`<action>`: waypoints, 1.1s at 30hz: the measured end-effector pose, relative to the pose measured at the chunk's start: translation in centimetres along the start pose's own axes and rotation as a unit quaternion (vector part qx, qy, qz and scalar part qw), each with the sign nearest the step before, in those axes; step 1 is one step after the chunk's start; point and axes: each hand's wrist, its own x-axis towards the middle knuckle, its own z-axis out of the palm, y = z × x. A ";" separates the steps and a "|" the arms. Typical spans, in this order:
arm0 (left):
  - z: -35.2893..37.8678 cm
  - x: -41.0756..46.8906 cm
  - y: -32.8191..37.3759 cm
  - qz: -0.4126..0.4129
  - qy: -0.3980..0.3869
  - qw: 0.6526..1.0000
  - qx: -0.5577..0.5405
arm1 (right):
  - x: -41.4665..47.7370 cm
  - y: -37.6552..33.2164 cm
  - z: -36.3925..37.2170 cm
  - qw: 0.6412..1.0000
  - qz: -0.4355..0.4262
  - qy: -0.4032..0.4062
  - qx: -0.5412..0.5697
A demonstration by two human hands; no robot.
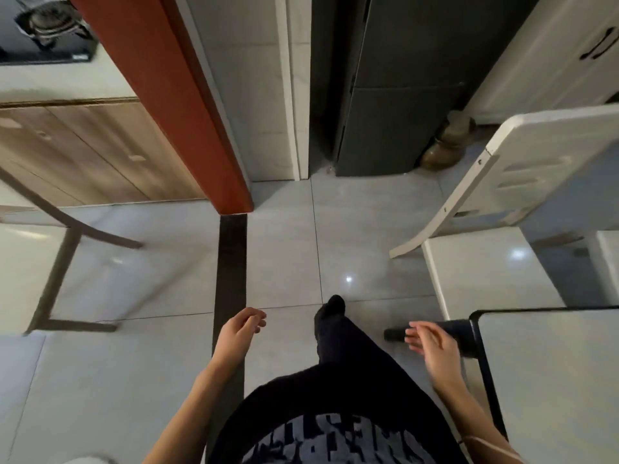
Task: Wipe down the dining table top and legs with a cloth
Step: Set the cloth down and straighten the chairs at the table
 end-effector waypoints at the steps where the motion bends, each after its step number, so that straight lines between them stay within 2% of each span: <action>1: 0.1 1.3 1.1 -0.006 0.000 1.000 -0.003 | 2.0 -1.4 0.5 1.000 0.001 -0.003 0.004; 9: 1.0 9.9 10.0 -0.024 0.037 0.999 -0.012 | 14.4 -13.6 5.8 0.998 -0.034 -0.043 0.023; 16: -1.2 20.1 15.2 -0.010 0.026 1.000 -0.013 | 23.6 -19.5 10.5 0.997 -0.046 -0.041 0.038; 25: -2.6 36.9 28.1 0.056 -0.076 0.993 0.069 | 30.3 -25.0 13.2 0.993 -0.036 0.088 0.070; 33: 2.4 46.6 38.7 0.097 -0.174 0.971 0.131 | 31.5 -26.1 12.0 0.971 0.020 0.194 0.138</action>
